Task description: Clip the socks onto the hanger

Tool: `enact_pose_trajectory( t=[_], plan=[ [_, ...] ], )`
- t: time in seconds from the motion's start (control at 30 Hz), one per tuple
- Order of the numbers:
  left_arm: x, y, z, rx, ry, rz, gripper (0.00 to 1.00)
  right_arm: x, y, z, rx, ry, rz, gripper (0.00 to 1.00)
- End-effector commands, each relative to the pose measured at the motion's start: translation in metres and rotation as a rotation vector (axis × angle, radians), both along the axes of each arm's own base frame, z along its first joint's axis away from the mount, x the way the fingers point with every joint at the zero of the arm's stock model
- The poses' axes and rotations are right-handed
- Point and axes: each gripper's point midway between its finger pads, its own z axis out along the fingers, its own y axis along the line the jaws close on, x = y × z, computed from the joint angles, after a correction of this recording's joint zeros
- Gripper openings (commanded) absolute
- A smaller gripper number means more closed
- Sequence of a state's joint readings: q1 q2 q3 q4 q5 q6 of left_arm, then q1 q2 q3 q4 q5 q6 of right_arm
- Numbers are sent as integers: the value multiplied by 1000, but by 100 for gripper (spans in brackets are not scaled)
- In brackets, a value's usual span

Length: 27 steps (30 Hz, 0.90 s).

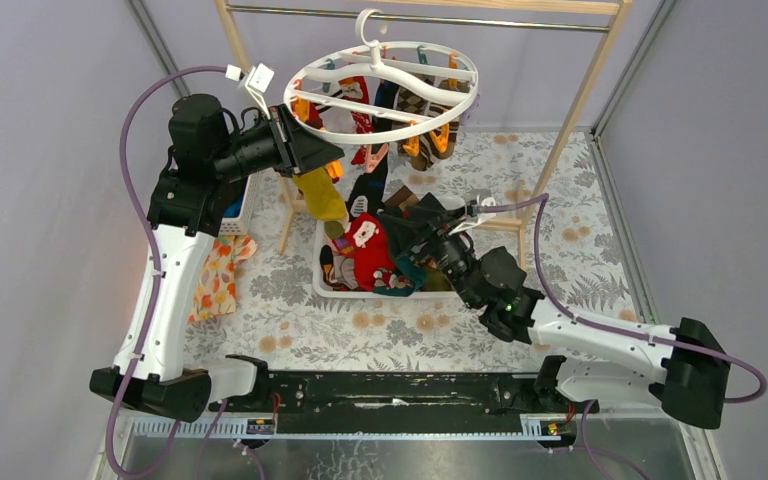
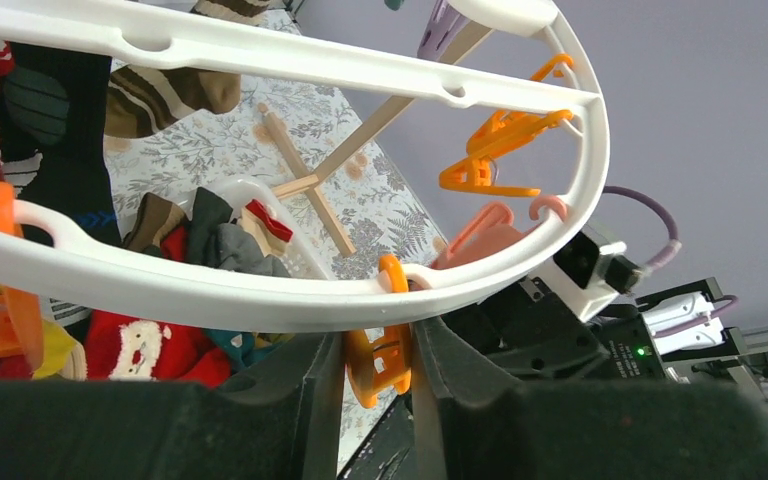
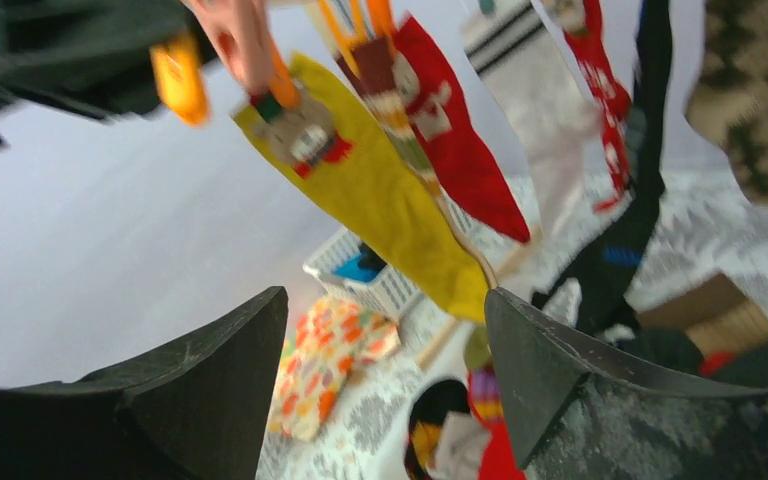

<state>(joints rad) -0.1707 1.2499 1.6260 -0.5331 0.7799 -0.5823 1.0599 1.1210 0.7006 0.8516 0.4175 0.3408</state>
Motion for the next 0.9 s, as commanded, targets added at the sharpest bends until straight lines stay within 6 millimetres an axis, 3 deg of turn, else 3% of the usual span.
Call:
enact_pose_trajectory(
  t=[0.0,0.1,0.23,0.57,0.77,0.87],
  plan=[
    [-4,0,22,16,-122,-14,0,5,-9,-75,-123,208,-25,77],
    [-3,2,23,25,-133,-2,0,13,-4,-99,-192,247,18,75],
    [-2,2,24,29,-142,2,0,40,12,-135,-311,328,70,73],
    [-2,1,21,35,-135,-10,0,113,61,-157,-527,230,59,74],
    [-1,3,18,53,-145,-5,0,120,70,-181,-583,250,101,59],
    [-2,3,17,54,-144,-7,0,119,65,-191,-621,258,100,59]
  ],
)
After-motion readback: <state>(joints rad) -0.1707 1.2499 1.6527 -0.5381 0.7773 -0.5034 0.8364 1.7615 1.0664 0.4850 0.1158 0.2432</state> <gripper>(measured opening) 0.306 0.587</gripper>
